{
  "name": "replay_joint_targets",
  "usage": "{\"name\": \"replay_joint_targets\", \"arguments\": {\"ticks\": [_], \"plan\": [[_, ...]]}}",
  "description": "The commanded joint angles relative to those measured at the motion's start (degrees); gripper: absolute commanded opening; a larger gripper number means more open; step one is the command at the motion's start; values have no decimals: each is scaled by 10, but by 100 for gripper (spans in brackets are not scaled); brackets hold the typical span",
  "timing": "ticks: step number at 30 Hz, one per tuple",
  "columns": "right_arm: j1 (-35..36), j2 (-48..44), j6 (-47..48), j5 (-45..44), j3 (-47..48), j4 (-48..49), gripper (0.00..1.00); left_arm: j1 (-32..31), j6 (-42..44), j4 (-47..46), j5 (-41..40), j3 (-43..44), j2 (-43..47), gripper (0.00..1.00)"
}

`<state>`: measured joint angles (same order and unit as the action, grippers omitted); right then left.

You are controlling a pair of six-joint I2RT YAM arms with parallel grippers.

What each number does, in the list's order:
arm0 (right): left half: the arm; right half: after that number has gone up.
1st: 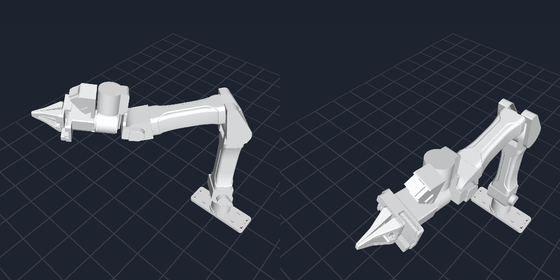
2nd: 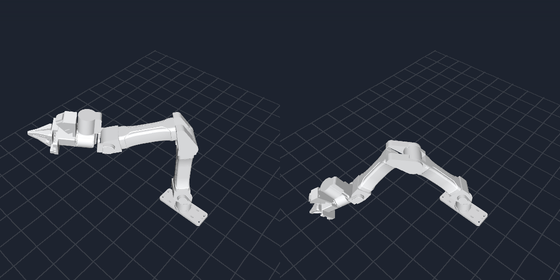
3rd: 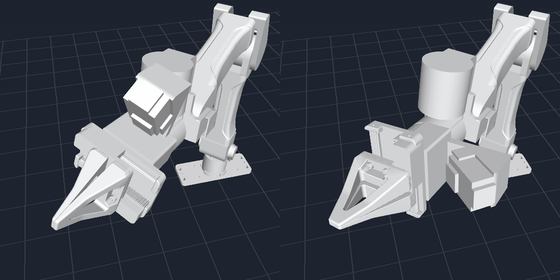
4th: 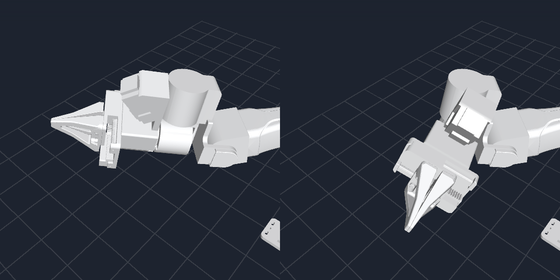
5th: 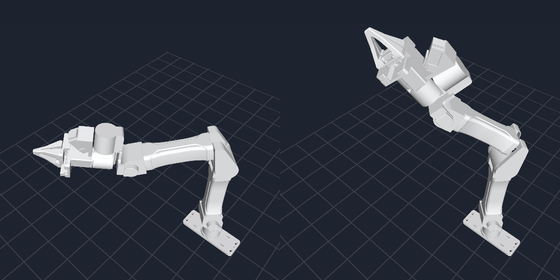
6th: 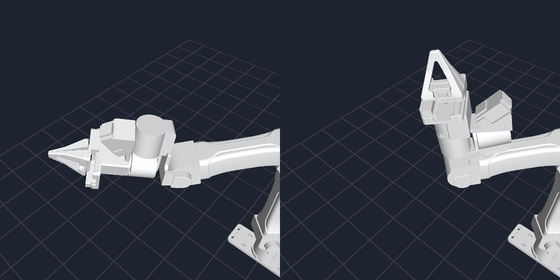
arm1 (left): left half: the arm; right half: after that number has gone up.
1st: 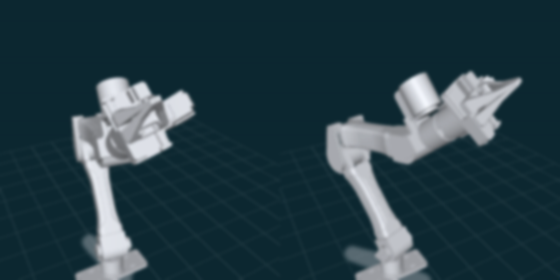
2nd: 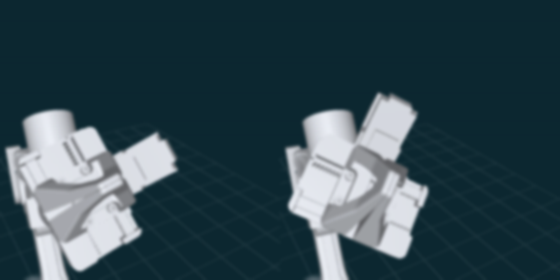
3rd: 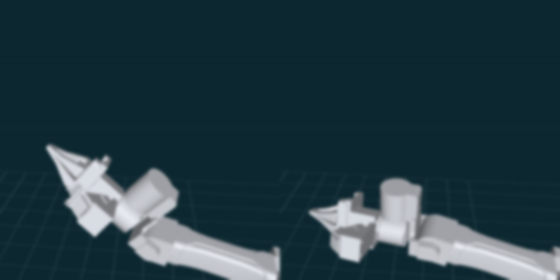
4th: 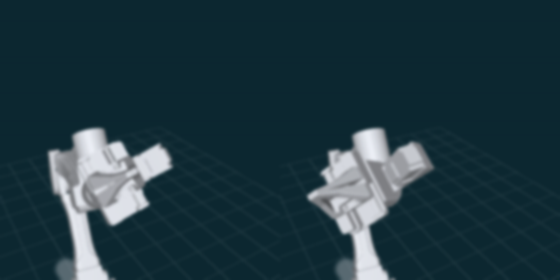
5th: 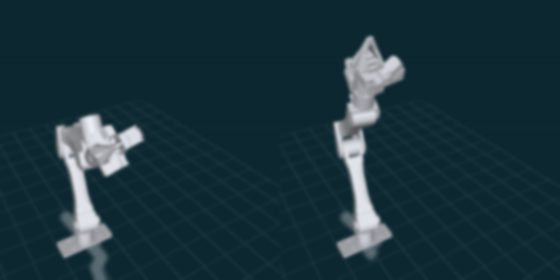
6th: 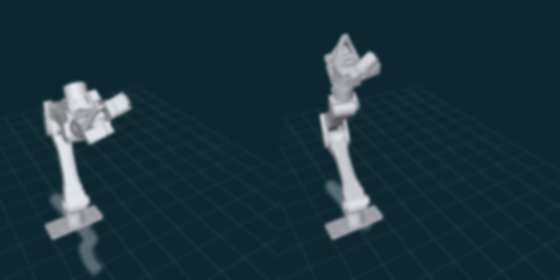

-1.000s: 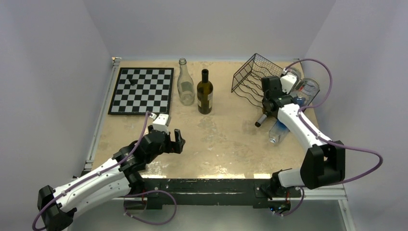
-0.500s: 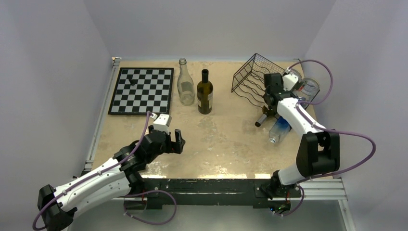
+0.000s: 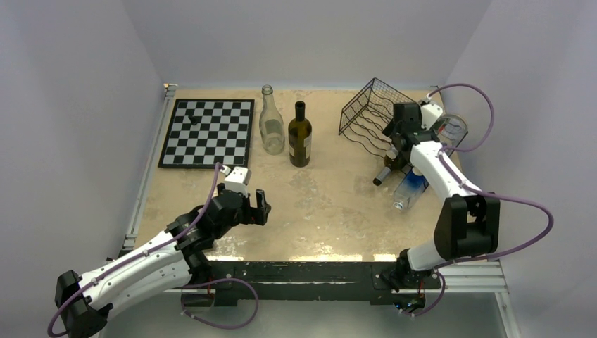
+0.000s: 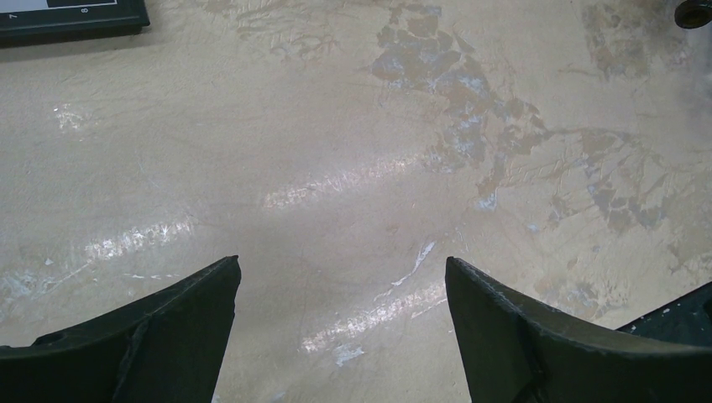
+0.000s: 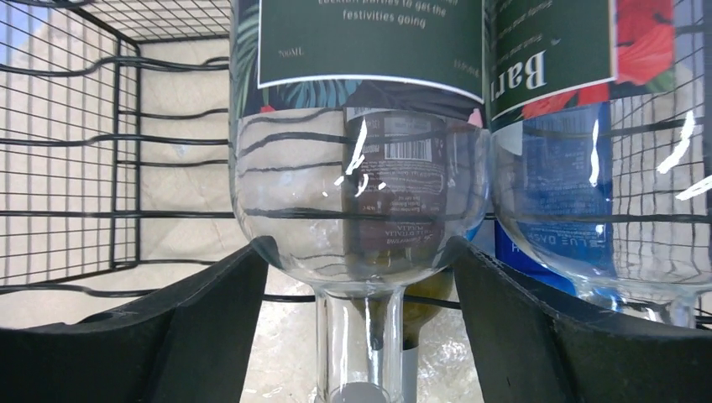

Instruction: Put the wine bottle on the wine rack

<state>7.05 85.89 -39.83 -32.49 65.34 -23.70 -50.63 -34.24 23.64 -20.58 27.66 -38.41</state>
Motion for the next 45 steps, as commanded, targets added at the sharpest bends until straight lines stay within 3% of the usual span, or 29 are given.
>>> {"name": "replay_joint_targets", "arguments": {"ticks": [1, 7, 15, 17, 21, 30, 36, 45], "plan": [[-5, -57, 17, 3, -5, 34, 86, 4, 14, -4, -1, 28, 7, 95], [0, -156, 95, 82, -14, 51, 90, 4, 18, 9, -5, 39, 30, 96], [6, -199, 223, 432, 75, 3, 90, 4, 25, 33, -1, 63, 60, 96], [29, -197, 247, 482, 93, 2, 90, 4, 27, 40, 1, 69, 67, 96], [112, -181, 315, 469, 117, -7, 90, 4, 34, 46, 10, 73, 89, 97], [228, -87, 333, 430, 153, 62, 88, 4, 33, 74, 18, 84, 121, 97], [273, -11, 341, 377, 176, 136, 84, 4, 29, 91, 19, 86, 138, 97], [295, 91, 338, 280, 263, 123, 77, 3, 33, 120, 19, 92, 163, 97]]}}
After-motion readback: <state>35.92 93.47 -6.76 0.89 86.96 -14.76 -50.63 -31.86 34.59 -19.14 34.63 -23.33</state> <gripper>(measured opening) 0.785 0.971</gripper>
